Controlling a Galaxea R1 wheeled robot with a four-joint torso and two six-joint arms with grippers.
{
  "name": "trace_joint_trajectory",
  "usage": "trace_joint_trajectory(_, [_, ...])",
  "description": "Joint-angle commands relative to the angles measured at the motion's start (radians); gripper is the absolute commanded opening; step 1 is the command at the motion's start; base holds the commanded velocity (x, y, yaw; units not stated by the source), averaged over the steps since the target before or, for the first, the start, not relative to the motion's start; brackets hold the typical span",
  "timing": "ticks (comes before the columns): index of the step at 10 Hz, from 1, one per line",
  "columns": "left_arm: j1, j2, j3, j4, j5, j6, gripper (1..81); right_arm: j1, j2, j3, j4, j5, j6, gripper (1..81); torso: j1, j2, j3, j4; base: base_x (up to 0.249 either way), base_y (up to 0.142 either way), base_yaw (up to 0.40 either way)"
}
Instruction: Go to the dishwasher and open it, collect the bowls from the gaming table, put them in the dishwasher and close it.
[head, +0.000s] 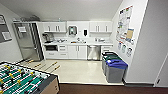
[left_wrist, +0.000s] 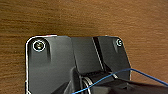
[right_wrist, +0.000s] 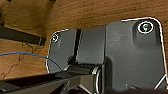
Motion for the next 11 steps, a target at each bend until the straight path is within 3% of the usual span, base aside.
trace_joint_trajectory(1, [-0.058, -0.016, 0.012, 0.011, 0.046, 0.005, 81.1, 0.051, -0.012, 0.013, 0.007, -0.04, -0.003, 81.1, 0.0, 0.0, 0.0, 0.0, 0.187, 0.0, 0.0])
trace_joint_trajectory(11, [-0.06, -0.018, 0.009, 0.011, 0.043, 0.005, 81.1, 0.053, -0.015, 0.01, 0.009, -0.04, -0.003, 81.1, 0.0, 0.0, 0.0, 0.0, 0.187, 0.0, 0.0])
